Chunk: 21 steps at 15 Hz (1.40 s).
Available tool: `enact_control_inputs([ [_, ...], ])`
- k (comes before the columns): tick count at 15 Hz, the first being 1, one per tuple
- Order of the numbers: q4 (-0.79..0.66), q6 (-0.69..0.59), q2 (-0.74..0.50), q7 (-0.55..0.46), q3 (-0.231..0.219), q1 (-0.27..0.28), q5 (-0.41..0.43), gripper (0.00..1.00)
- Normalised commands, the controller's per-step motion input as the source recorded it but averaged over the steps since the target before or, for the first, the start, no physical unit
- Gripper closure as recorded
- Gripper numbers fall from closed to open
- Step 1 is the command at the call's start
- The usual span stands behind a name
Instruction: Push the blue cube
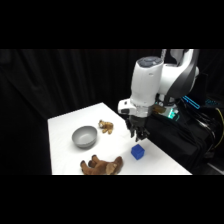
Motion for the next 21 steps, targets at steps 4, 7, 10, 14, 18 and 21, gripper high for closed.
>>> enact_control_inputs([
  [4, -0.23, 0.45, 0.09, 0.18, -0.01, 0.025, -0.171, 1.0],
  [7, -0.07, 0.39, 0.26, 0.16, -0.062, 0.076, -0.189, 0.98],
  [10, 0.06, 0.35, 0.36, 0.11, -0.136, 0.14, -0.164, 0.98],
  [14, 0.1, 0.27, 0.32, 0.03, -0.154, 0.142, -0.083, 0.99],
  [18, -0.03, -0.02, -0.03, -0.01, -0.071, 0.105, -0.026, 0.99],
  [21, -0.1, -0.42, -0.42, -0.1, 0.026, 0.053, 0.066, 0.99],
])
